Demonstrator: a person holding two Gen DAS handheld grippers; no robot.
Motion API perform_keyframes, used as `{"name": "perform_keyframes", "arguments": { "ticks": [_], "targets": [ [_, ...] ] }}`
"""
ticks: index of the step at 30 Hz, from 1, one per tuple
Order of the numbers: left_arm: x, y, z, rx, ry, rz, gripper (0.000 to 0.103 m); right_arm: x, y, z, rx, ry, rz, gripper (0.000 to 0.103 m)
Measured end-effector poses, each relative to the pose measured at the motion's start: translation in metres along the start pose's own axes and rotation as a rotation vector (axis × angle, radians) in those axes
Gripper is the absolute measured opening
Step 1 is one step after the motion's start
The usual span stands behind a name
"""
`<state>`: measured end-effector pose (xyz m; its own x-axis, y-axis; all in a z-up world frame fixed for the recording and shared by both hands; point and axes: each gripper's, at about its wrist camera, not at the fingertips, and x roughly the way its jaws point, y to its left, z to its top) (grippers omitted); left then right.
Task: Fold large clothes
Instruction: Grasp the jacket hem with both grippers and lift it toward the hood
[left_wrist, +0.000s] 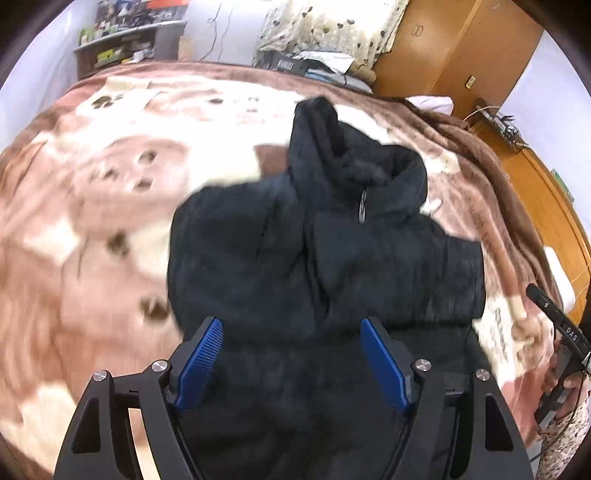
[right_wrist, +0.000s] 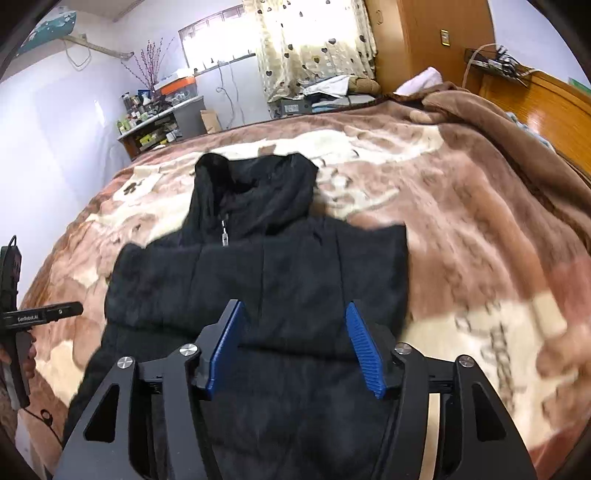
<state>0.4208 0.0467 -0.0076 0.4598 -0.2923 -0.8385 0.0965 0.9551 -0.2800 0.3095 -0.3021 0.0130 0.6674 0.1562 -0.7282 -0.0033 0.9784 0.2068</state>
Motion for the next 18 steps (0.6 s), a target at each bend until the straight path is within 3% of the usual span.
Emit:
{"name": "perform_keyframes", "arguments": {
  "ticks": [5,8,11,14,18],
  "targets": [
    [0.028,-0.001,0.061,-0.029,-0.007,-0.026,0.079,0.051,-0.012,0.051,0.035,0.004,0.012,0.063],
    [0.057,0.003,0.098,-0.056,-0.004,-0.050,0.079,0.090,-0.021,0.075,0.065,0.019,0.014,0.077],
    [0.094,0.009,0.123,-0.097,0.024,-0.087,0.079,0.129,-0.027,0.095,0.086,0.023,-0.016,0.077],
    [0.128,0.013,0.142,-0.140,0.049,-0.088,0.079,0.165,-0.033,0.108,0.155,0.035,0.011,0.077],
    [0.168,0.021,0.167,-0.212,0.051,-0.116,0.079,0.201,-0.029,0.122,0.123,0.042,-0.016,0.077]
  ]
}}
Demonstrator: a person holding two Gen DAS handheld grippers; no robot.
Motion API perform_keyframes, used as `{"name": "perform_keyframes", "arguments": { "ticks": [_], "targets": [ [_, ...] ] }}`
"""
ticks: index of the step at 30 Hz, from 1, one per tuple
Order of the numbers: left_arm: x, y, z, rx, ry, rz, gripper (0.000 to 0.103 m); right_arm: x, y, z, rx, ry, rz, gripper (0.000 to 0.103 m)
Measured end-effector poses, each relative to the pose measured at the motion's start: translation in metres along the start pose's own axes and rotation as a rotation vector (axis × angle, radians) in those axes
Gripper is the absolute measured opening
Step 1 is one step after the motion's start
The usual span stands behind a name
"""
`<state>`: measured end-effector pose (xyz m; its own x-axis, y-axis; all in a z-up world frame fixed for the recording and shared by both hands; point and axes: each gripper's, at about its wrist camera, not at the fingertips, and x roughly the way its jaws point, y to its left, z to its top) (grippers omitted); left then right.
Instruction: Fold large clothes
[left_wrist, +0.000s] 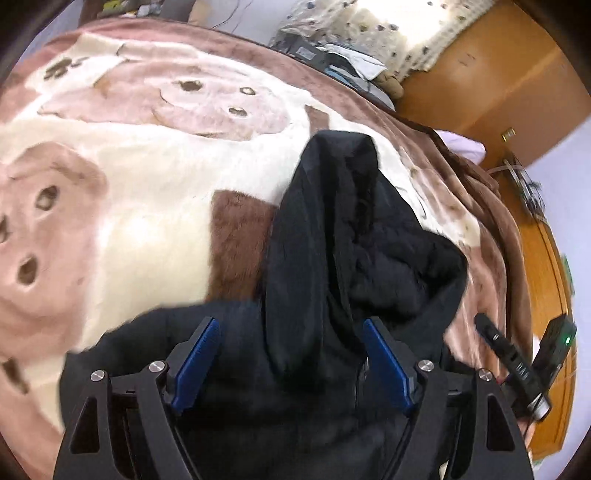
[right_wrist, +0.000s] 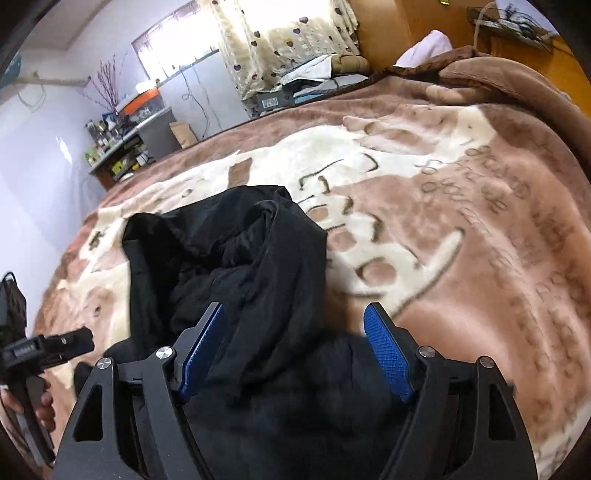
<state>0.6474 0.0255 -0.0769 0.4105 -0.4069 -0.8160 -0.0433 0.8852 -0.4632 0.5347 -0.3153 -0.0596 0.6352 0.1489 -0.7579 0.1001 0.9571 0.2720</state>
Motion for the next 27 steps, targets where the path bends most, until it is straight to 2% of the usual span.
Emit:
{"name": "perform_keyframes", "arguments": {
  "ticks": [7,8,9,10,11,12,13,14,17,22,25,27],
  "targets": [
    [0.049,-0.005,0.019,0.019,0.031,0.067,0.079,0.045,-0.008,0.014,0.085,0.048,0.045,0.077],
    [0.054,-0.006,0.020,0.019,0.025,0.074,0.078,0.049,-0.008,0.014,0.089,0.062,0.043,0.074],
    [0.056,-0.009,0.021,0.028,0.020,0.072,0.070,0.051,-0.007,0.013,0.089,0.070,0.055,0.066],
    [0.058,-0.012,0.021,0.035,0.012,0.074,0.060,0.051,-0.005,0.012,0.078,0.070,0.065,0.044],
    [0.058,-0.015,0.020,0.040,0.007,0.066,0.038,0.050,-0.003,0.011,0.068,0.062,0.060,0.036],
    [0.058,-0.017,0.020,0.047,0.008,0.076,0.026,0.047,0.000,0.009,0.052,0.048,0.048,0.034],
    [0.058,-0.020,0.018,0.056,0.009,0.101,0.020,0.044,0.004,0.007,0.026,0.041,0.045,0.023],
    [0.056,-0.021,0.017,0.057,0.008,0.100,0.011,0.038,0.007,0.005,0.006,0.021,0.054,0.017],
    [0.037,-0.022,0.008,0.039,-0.032,0.065,0.009,0.019,0.017,-0.002,-0.061,-0.035,0.044,0.013],
    [-0.003,-0.021,-0.020,0.087,-0.114,0.005,0.009,-0.018,0.031,-0.032,-0.223,-0.120,-0.010,0.013],
    [-0.017,-0.009,-0.042,0.069,-0.130,-0.033,0.009,-0.037,0.031,-0.052,-0.276,-0.149,-0.014,0.013],
    [-0.022,-0.001,-0.055,0.053,-0.124,-0.051,0.009,-0.049,0.029,-0.064,-0.271,-0.158,0.019,0.013]
  ]
}}
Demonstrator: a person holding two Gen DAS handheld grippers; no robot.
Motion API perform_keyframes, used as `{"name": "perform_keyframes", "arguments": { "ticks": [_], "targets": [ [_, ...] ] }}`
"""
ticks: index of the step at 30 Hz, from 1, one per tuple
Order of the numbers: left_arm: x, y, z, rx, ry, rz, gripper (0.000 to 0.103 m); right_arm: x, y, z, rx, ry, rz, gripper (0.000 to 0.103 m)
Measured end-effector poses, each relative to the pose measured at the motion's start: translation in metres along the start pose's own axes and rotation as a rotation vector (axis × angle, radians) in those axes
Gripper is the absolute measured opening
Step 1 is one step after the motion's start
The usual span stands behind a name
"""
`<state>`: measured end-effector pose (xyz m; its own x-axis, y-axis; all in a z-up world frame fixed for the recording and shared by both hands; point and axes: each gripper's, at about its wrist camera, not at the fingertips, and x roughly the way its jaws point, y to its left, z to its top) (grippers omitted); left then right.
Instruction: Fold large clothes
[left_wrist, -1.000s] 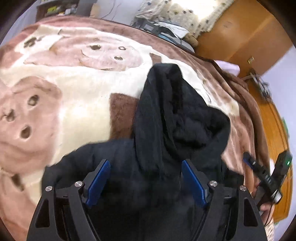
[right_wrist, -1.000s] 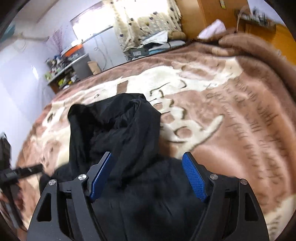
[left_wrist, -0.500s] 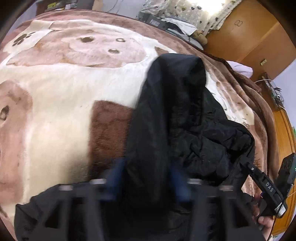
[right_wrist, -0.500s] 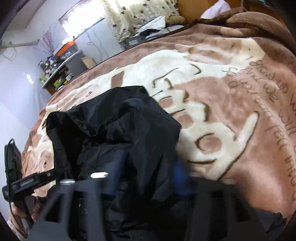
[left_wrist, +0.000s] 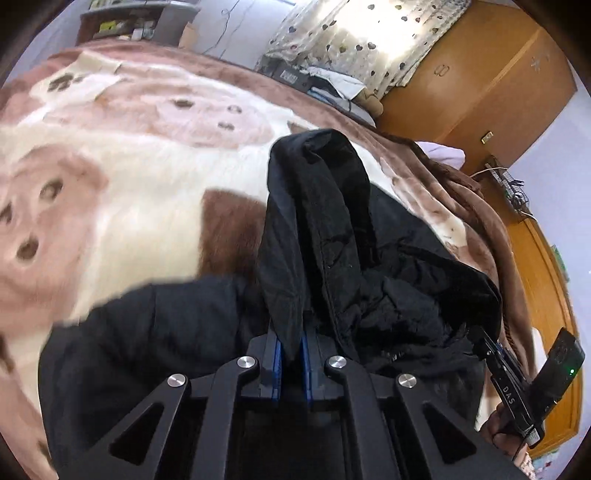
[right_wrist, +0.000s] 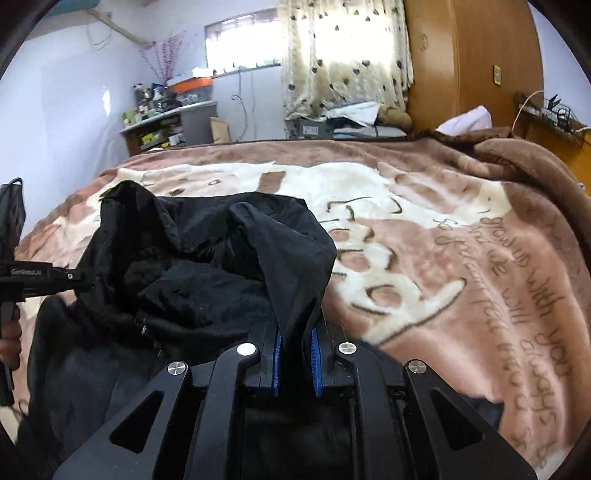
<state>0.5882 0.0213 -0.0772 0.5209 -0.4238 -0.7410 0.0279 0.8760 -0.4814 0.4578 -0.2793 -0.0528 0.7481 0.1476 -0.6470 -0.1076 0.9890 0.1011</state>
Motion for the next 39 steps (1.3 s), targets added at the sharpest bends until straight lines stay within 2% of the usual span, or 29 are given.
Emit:
{"name": "perform_keyframes", "arguments": {
  "ticks": [3,6,7,13,17,20,22,23,24,25,26,27,28,29,32,34,35,37,39],
  "targets": [
    [-0.011,0.008,-0.019,0.009,-0.009,-0.028,0.009,-0.021,0.003,-0.017,-0.023,-0.031,0.031,0.013],
    [-0.012,0.009,-0.035,0.066,0.020,0.022,0.009,-0.024,0.005,-0.033,-0.047,0.023,0.052,0.013],
    [-0.012,0.008,-0.040,0.082,0.034,0.028,0.009,-0.020,0.003,-0.039,-0.042,0.073,0.057,0.013],
    [-0.029,-0.004,-0.057,0.189,0.039,0.068,0.009,-0.013,-0.004,-0.053,-0.034,0.132,0.043,0.012],
    [-0.025,0.004,-0.061,0.144,0.070,0.072,0.009,-0.013,-0.010,-0.070,0.024,0.155,0.062,0.012],
    [-0.029,0.008,-0.059,0.102,0.070,0.041,0.010,-0.010,-0.012,-0.077,0.048,0.179,0.054,0.012],
    [-0.038,0.009,-0.053,0.099,0.070,0.034,0.014,-0.007,-0.009,-0.080,0.024,0.188,0.041,0.010],
    [-0.046,0.010,-0.048,0.098,0.053,0.033,0.025,-0.007,-0.009,-0.081,0.012,0.188,0.037,0.009],
    [-0.052,0.011,-0.045,0.095,0.035,0.031,0.043,-0.006,-0.010,-0.082,0.016,0.191,0.036,0.009],
    [-0.064,0.013,-0.037,0.084,0.001,0.014,0.052,-0.004,-0.011,-0.083,0.027,0.199,0.035,0.005],
    [-0.072,0.013,-0.030,0.073,-0.028,0.002,0.069,-0.003,-0.012,-0.084,0.032,0.206,0.030,0.000],
    [-0.083,0.012,-0.019,0.070,-0.075,0.011,0.084,0.000,-0.015,-0.087,0.038,0.214,0.027,0.000],
    [-0.090,0.009,-0.007,0.069,-0.110,0.041,0.089,0.003,-0.018,-0.090,0.047,0.216,0.028,0.000],
    [-0.092,0.005,0.008,0.070,-0.127,0.053,0.093,0.003,-0.020,-0.091,0.055,0.215,0.027,0.000],
    [-0.082,-0.007,0.044,0.050,-0.128,0.062,0.093,0.002,-0.021,-0.095,0.076,0.200,0.028,0.000],
    [-0.063,-0.012,0.061,0.026,-0.077,0.049,0.093,0.004,-0.020,-0.095,0.072,0.202,0.027,0.000],
    [-0.049,-0.012,0.068,-0.006,-0.026,0.035,0.093,0.005,-0.021,-0.093,0.073,0.203,0.028,0.000],
    [-0.032,-0.007,0.071,-0.061,0.007,0.061,0.093,0.006,-0.023,-0.092,0.086,0.201,0.036,0.000],
    [-0.011,-0.012,0.075,-0.023,0.018,0.121,0.093,0.006,-0.024,-0.093,0.094,0.197,0.047,0.000]
  ]
}}
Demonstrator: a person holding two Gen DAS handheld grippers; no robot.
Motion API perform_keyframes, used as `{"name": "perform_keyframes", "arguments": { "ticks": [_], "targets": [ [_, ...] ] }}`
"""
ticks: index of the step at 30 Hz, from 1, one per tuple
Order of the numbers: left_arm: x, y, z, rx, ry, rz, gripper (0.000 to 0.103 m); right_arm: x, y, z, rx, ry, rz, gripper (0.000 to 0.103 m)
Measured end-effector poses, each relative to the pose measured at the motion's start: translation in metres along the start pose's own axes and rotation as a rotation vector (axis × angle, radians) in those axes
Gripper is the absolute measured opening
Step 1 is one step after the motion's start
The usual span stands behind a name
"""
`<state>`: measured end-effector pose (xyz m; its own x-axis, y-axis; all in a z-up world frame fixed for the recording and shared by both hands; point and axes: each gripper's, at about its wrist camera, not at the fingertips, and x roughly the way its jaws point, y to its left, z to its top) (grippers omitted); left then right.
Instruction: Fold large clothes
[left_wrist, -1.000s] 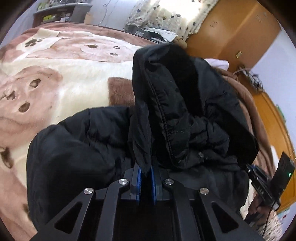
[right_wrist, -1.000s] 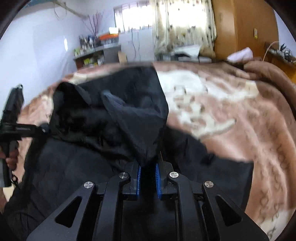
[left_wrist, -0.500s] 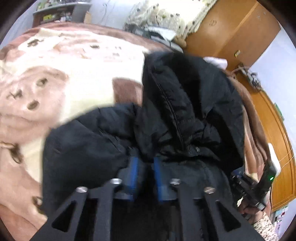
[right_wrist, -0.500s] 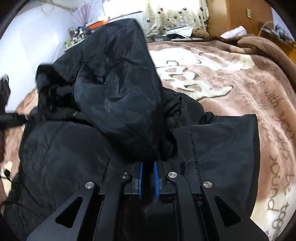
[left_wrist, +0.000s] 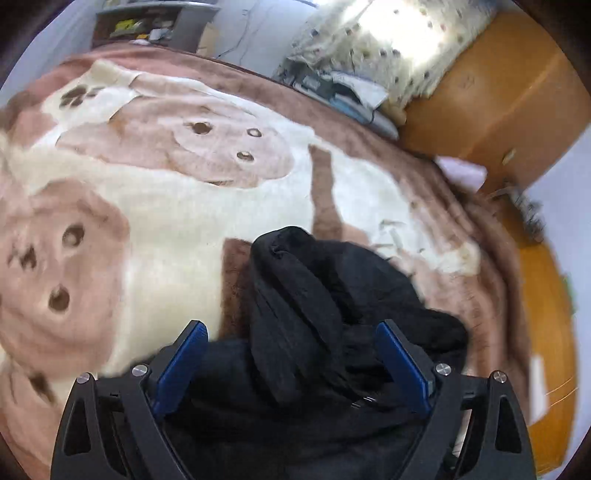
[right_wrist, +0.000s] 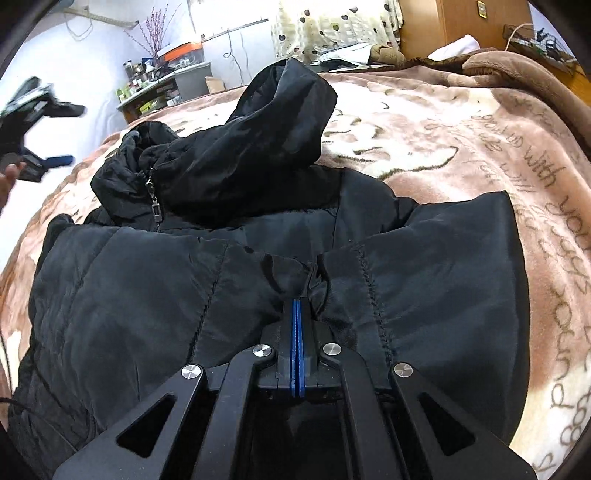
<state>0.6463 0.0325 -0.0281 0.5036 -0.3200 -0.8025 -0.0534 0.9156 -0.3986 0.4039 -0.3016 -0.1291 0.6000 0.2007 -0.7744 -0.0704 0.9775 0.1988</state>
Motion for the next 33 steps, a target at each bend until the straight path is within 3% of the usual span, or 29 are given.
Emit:
{"name": "perform_keyframes", "arguments": {
  "ticks": [3,5,7,9,11,13,16,19,23,29,30,32,33],
  "targets": [
    [0.028,-0.005,0.010,0.019,0.039,0.033,0.093,0.000,-0.001,0.001,0.010,-0.004,0.014,0.000],
    [0.051,0.000,0.011,-0.052,0.109,0.032,0.093,-0.001,-0.003,-0.003,0.004,-0.011,0.011,0.000],
    [0.063,0.006,0.011,-0.107,0.106,0.041,0.092,-0.003,-0.003,-0.005,-0.009,-0.017,0.001,0.000],
    [0.073,0.006,0.010,-0.124,0.107,0.048,0.066,-0.004,-0.001,-0.006,-0.011,-0.023,-0.004,0.000],
    [0.078,0.003,0.009,-0.130,0.128,0.030,0.022,-0.005,0.000,-0.006,-0.007,-0.029,0.002,0.000],
    [0.070,-0.006,0.005,-0.084,0.105,0.026,0.012,-0.006,-0.002,-0.004,0.019,-0.029,0.019,0.000],
    [0.049,-0.021,-0.002,0.014,0.051,-0.004,0.009,-0.019,-0.005,-0.001,0.067,-0.076,0.034,0.000],
    [0.010,-0.038,-0.031,0.228,-0.042,-0.065,0.009,-0.043,-0.005,0.004,0.094,-0.154,0.063,0.004],
    [-0.024,-0.044,-0.072,0.403,-0.077,-0.105,0.009,-0.073,-0.002,0.021,0.107,-0.245,0.058,0.008],
    [-0.048,-0.038,-0.125,0.601,-0.126,-0.073,0.009,-0.093,-0.006,0.075,0.149,-0.325,0.032,0.018],
    [-0.050,-0.039,-0.137,0.657,-0.130,-0.053,0.010,-0.091,-0.006,0.083,0.147,-0.327,0.033,0.021],
    [-0.049,-0.041,-0.154,0.739,-0.132,-0.032,0.010,-0.084,-0.002,0.106,0.126,-0.298,0.024,0.047],
    [-0.049,-0.040,-0.161,0.769,-0.131,-0.030,0.010,-0.077,-0.002,0.120,0.129,-0.276,0.038,0.050]
  ]
}}
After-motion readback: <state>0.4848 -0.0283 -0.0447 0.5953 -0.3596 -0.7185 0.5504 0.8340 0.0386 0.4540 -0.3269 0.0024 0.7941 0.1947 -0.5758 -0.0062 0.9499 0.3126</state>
